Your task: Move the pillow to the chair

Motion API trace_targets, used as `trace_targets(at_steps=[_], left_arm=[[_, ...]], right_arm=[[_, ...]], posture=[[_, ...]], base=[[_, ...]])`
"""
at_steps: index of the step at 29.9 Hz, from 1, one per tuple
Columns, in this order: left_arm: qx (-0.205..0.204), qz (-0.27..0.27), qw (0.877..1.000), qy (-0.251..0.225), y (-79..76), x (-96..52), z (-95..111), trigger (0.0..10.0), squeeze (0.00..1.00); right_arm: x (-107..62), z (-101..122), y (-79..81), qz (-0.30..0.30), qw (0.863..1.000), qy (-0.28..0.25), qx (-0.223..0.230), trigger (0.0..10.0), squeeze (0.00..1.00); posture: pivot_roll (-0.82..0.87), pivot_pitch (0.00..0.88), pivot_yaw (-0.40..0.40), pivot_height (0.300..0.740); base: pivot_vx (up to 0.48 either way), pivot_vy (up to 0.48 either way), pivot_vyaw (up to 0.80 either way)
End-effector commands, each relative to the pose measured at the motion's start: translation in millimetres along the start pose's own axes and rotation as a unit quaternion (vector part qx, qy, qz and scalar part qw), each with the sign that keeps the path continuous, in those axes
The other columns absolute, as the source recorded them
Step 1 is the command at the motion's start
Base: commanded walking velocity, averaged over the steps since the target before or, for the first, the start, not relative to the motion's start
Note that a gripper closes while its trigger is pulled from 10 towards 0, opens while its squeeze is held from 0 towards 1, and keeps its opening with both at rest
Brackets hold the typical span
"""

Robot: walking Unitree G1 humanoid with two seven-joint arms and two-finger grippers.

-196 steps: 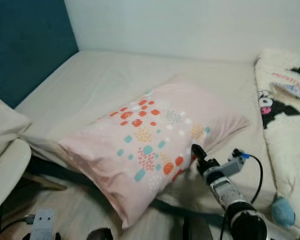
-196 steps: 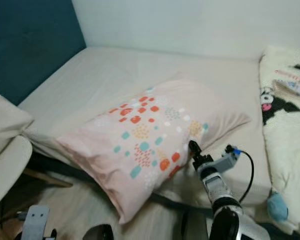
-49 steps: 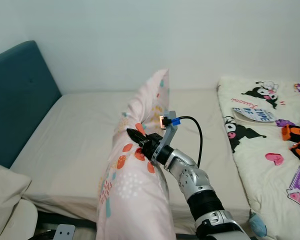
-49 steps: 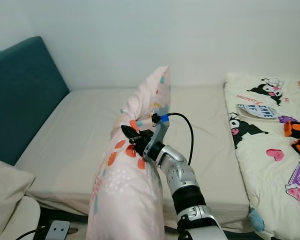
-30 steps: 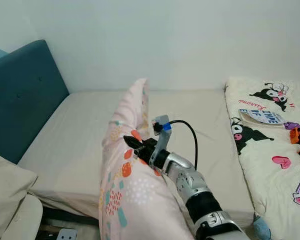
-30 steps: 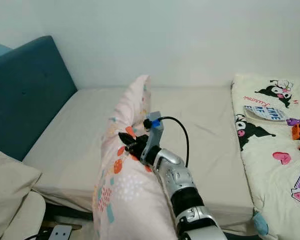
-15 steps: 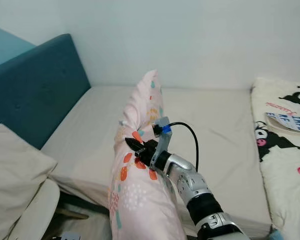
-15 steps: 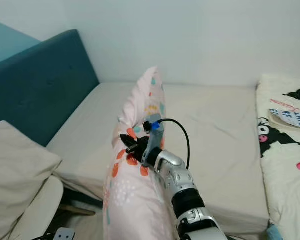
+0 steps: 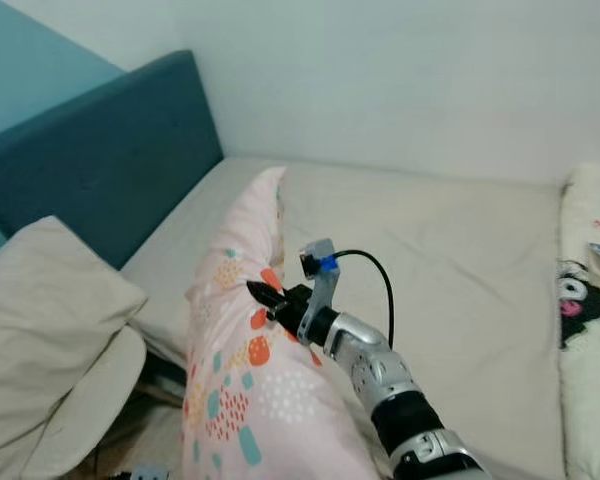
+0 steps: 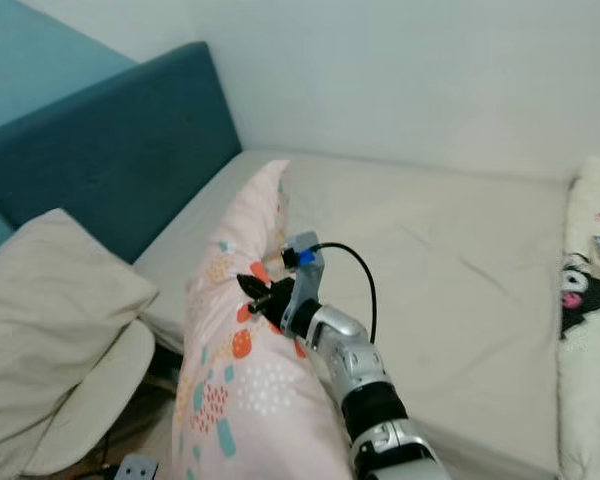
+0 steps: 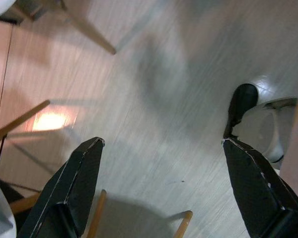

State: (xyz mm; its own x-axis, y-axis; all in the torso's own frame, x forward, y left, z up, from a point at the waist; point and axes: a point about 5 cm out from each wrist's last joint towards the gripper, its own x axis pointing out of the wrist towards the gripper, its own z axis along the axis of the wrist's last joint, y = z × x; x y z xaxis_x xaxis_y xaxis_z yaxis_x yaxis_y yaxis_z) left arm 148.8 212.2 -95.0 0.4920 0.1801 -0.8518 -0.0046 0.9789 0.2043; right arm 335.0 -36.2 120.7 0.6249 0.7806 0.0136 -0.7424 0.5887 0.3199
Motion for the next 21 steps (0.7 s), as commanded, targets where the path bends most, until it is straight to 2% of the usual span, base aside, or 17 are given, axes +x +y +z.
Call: trace_targets(at_steps=[1,6,14,16,21], left_arm=[[0.009,0.013,1.000,0.014,9.8,-0.8,-7,10.0,0.00],[0.010,0.007,1.000,0.013,9.9,-0.5,-5,10.0,0.00],[0.013,-0.004,1.000,0.018,3.3,-0.6,-7,10.0,0.00],[-0.001,-0.001,1.000,0.017,-4.3,-0.8,-6,10.0,0.00],[-0.005,0.005,1.000,0.016,-6.0,-0.8,-5,10.0,0.00]], right_arm=[[8.9,13,10.4,0.025,0.999,-0.034,-0.017,10.0,0.00],[9.2,13,11.6,0.029,0.999,-0.033,-0.019,10.0,0.00],[9.3,12,11.5,0.030,0.999,-0.030,-0.025,10.0,0.00],[9.4,13,11.8,0.031,0.999,-0.029,-0.026,10.0,0.00],[9.8,11,12.9,0.036,0.999,-0.022,-0.028,10.0,0.00]], posture=[[-0.12,0.043,0.093,0.740],[-0.12,0.041,0.090,0.740],[-0.12,0.041,0.086,0.740],[-0.13,0.039,0.082,0.740],[-0.13,0.034,0.054,0.740]], base=[[0.000,0.000,0.80],[0.000,0.000,0.80],[0.000,-0.480,0.80],[0.000,0.000,0.80],[0.000,0.000,0.80]])
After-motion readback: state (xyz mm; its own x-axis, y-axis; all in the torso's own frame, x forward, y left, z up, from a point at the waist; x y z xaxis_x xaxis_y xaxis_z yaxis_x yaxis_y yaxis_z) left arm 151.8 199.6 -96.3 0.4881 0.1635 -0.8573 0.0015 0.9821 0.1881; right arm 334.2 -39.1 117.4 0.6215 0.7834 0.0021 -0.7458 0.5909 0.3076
